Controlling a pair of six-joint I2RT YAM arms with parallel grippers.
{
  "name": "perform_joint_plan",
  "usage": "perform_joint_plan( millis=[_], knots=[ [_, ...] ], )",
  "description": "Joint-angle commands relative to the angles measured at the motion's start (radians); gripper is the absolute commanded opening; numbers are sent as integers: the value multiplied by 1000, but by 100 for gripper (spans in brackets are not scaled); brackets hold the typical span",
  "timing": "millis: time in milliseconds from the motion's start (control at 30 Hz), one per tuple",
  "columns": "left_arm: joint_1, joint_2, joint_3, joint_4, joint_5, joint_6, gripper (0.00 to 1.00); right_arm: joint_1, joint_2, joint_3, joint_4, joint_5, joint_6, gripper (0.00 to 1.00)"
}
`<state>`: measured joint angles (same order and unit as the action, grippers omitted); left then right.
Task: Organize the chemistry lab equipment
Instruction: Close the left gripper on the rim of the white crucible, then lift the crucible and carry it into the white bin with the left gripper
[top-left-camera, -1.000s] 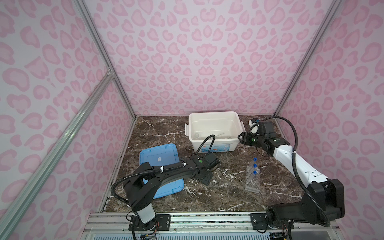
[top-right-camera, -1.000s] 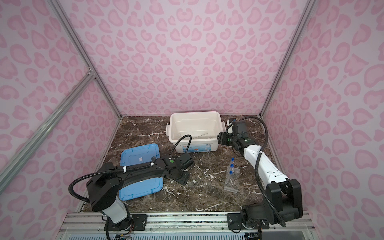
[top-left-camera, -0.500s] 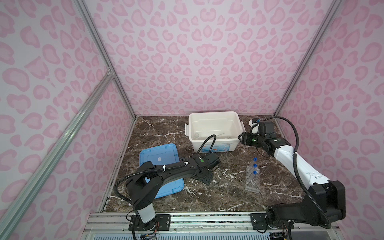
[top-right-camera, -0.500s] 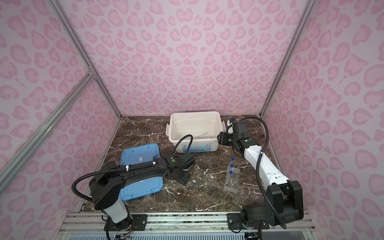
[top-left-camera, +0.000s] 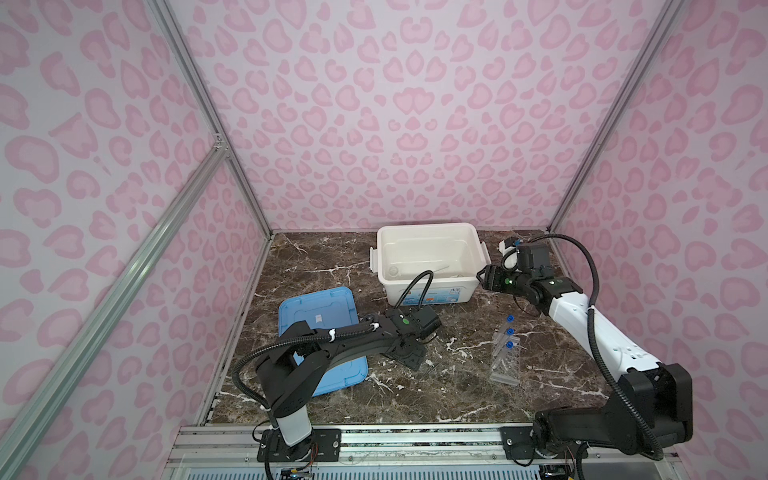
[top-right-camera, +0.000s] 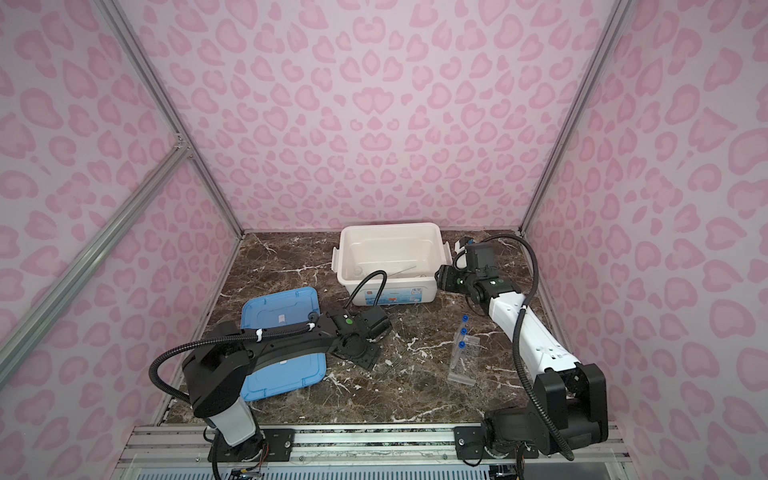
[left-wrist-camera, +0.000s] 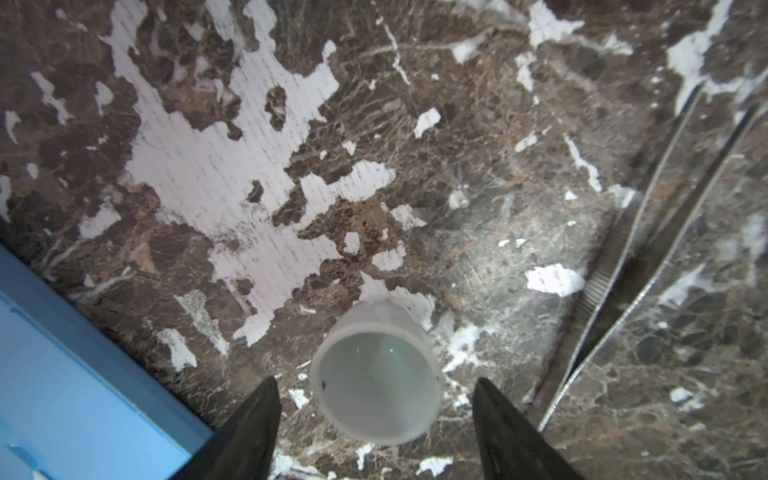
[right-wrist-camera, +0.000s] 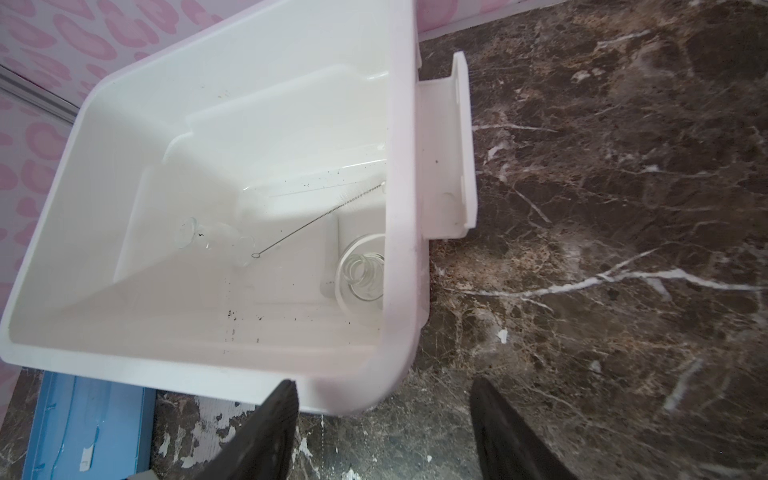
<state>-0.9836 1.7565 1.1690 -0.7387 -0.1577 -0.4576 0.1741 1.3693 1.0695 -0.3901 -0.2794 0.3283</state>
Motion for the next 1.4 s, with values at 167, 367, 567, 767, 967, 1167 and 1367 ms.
perform_joint_plan(
  millis=[167,367,567,767,967,1167,1367],
  knots=[
    [0,28,21,3,-19,0,68,-5,-6,-10,3,14,-8,68],
    [0,41,21,10,-17,2,63,-8,-7,-14,5,14,-7,68],
    [0,46,24,12,-17,6,58,-9,-6,-16,8,13,-3,68],
    [0,49,20,19,-18,9,51,-10,-7,-20,11,11,-1,68],
    [0,51,19,18,-19,13,48,-10,-10,-20,10,14,-3,68],
    [0,35,27,13,-18,19,46,-12,-9,-20,13,12,0,68],
    [0,-23,70,0,-28,35,45,-11,-12,-18,19,2,2,68]
  ],
)
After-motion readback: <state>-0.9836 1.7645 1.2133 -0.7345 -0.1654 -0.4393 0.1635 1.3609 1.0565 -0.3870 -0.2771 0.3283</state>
